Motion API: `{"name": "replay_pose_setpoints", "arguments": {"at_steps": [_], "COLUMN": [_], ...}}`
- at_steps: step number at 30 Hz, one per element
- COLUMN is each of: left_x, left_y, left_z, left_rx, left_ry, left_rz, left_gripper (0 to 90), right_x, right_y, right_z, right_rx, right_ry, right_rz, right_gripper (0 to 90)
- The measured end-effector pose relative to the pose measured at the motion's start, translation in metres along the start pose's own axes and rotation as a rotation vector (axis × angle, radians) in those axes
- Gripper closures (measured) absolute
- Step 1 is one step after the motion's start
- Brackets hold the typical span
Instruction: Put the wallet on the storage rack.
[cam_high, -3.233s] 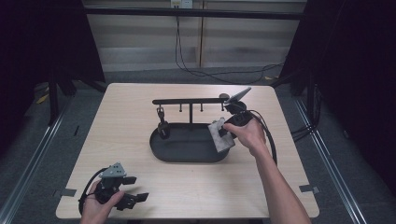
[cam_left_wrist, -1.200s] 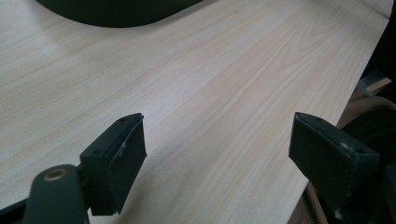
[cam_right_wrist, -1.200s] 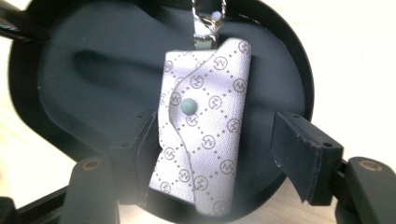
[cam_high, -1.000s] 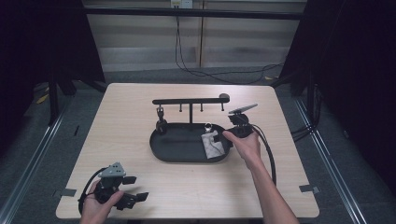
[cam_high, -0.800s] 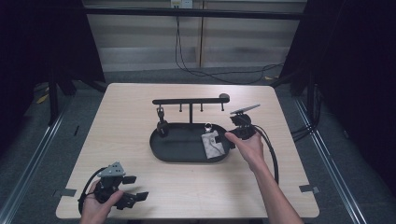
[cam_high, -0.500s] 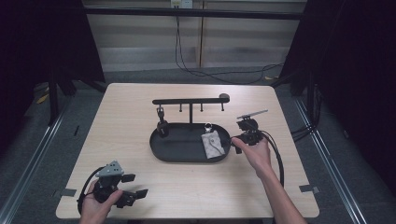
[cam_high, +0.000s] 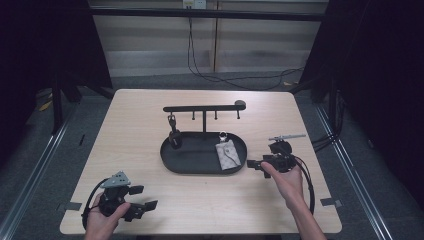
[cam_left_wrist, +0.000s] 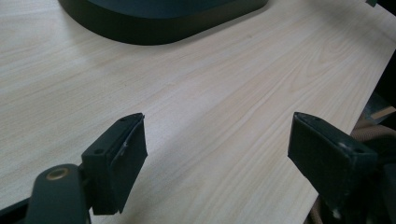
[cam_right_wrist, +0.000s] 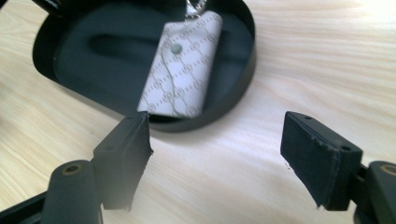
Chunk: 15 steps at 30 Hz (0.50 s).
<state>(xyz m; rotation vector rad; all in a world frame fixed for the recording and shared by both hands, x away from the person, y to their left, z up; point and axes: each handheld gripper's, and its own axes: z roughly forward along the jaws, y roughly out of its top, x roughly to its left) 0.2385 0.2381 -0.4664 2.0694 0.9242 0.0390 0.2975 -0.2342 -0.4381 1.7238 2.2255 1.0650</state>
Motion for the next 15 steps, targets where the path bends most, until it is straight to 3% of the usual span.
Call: {"name": "replay_pose_setpoints", "arguments": {"at_steps": [5, 15], "left_x": [0.000, 0.002], "left_y": [0.000, -0.001], "left_z": [0.000, 0.000], "left_rx": [-0.006, -0.002], "left_ry": [0.003, -0.001], "left_rz": [-0.013, -0.028], "left_gripper": [19.4, 19.3], "right_x": [-0.002, -0.005], "right_y": [-0.019, -0.059], "right_z": [-0.008, -0.029], "right_rx": [-0.004, -0.057], "right_ry": [-0.010, -0.073], "right_rz": [-0.012, -0.051], "right_gripper": [24.1, 23.9]}}
